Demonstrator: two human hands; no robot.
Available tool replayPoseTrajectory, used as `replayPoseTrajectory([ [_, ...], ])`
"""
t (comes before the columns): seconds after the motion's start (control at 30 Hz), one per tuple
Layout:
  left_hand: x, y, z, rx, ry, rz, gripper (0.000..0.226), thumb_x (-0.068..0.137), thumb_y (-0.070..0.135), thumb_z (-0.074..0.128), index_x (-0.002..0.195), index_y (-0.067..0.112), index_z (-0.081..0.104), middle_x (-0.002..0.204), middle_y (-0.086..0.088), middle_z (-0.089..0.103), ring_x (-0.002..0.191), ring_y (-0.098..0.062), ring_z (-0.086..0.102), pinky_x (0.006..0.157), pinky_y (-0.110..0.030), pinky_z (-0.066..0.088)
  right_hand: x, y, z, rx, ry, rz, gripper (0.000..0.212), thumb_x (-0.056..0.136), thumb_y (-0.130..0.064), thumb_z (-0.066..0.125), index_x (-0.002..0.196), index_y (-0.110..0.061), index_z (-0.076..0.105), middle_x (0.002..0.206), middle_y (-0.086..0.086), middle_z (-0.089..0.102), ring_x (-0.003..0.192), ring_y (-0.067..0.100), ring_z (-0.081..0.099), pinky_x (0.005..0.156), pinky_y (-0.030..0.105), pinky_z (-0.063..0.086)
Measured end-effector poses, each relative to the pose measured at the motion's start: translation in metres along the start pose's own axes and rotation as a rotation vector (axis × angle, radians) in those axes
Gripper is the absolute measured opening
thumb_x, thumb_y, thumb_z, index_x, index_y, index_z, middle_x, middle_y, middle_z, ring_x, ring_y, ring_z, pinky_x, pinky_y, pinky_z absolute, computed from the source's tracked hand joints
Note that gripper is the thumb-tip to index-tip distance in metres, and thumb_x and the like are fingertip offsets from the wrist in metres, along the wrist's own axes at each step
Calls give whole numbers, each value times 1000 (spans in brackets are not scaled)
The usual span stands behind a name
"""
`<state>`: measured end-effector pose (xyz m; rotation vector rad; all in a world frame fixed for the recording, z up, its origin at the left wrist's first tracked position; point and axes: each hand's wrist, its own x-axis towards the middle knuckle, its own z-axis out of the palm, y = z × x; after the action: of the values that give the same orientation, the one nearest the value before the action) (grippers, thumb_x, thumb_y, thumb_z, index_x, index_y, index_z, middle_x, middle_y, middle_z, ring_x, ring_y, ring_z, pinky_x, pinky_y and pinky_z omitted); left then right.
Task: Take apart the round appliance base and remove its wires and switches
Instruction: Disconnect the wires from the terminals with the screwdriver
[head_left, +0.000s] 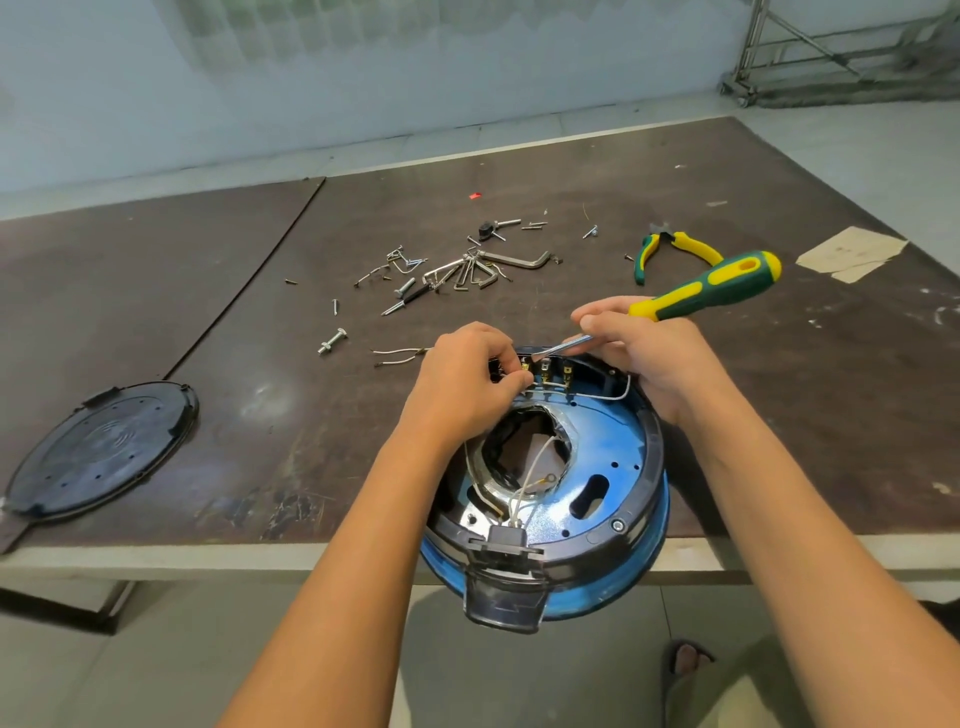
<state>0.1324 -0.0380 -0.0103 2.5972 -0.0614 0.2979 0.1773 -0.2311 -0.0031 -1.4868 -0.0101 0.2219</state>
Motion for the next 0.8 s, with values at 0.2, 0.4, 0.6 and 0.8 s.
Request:
replayPoseTrajectory([
  [0.2,-1,2,-2,-8,15,13,15,81,33,75,69,27,68,104,11,66,99,-10,60,89,-40,51,-14,0,-10,-237,-142,-277,11,94,-8,68,96,-15,76,86,5,78,76,14,73,72,28,59],
  [0.4,-3,2,-2,-16,50,36,14,78,31,78,68,24,70,97,9,68,94,-9,61,87,-37,50,-23,-7,-3,-579,-222,-548,14,96,-6,65,96,-14,77,66,-14,66,54,-5,61,52,8,43],
  [0.6,-2,1,-1,-39,44,32,13,79,31,78,69,25,71,99,10,68,97,-7,61,89,-36,50,-11,-7,4,-405,-50,-291,16,89,-13,68,87,-25,78,78,-6,78,79,7,75,70,23,59],
  [0.8,-2,2,-1,-36,47,42,14,80,30,76,68,25,71,98,9,69,95,-7,61,86,-35,50,-1,-9,6,-219,-38,-146,17,90,-3,67,88,-16,77,84,8,75,90,27,76,92,46,61],
])
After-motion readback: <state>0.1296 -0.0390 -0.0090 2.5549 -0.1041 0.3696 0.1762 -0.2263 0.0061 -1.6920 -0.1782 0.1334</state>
